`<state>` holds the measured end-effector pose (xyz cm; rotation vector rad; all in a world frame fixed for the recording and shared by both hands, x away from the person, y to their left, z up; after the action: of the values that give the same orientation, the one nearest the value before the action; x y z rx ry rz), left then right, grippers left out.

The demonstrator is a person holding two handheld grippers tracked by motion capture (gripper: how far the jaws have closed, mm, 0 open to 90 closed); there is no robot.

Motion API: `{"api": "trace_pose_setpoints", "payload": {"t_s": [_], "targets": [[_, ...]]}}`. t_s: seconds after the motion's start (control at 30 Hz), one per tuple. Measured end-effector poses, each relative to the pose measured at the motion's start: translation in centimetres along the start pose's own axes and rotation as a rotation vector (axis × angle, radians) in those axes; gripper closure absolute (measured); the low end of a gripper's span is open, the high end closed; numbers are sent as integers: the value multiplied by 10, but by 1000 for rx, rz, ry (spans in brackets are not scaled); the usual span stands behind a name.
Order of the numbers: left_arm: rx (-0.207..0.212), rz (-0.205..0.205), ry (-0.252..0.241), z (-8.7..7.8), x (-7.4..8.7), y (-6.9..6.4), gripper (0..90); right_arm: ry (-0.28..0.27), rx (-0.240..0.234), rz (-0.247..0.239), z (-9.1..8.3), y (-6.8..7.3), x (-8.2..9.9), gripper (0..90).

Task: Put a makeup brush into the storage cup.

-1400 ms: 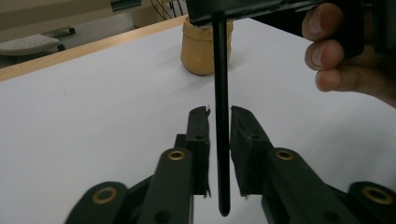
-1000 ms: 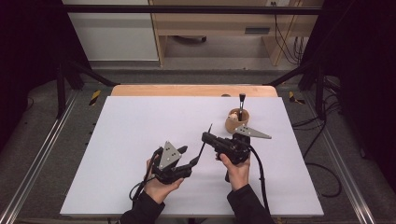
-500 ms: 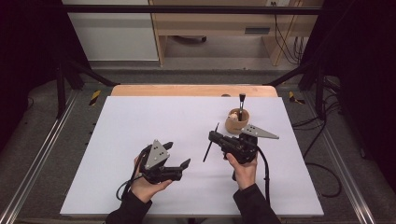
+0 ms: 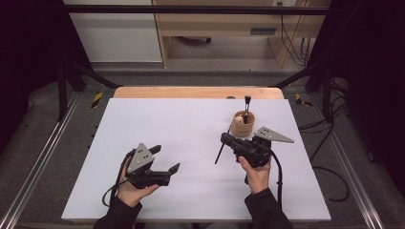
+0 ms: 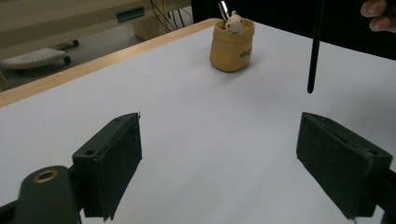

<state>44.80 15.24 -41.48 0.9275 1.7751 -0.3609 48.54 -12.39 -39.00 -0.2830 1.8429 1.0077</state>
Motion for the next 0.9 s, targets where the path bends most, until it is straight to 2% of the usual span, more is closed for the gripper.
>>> {"api": "trace_pose_setpoints", "payload": {"t_s": [0.43,0.53,0.9], "targets": [[-53,-19,4,-25,25,27,119,6,28,-30,-6,-5,1,856],[-65,-18,5,-31,29,32,119,11,41,-46,-7,-6,1,856],[-98,-32,4,-48,40,47,113,-3,62,-57,-13,-10,-4,856]]}}
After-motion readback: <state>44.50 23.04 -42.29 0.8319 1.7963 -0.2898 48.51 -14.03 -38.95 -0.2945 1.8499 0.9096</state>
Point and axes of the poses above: each handheld gripper's, and its own axes: z roughly forward along the jaws, x roughly out of its underside, y roughly to its left, the point moved 5 cm from there along z, roughly forward along the jaws, and after that the axes turned 9 degrees about z, right-handed, at the moved point
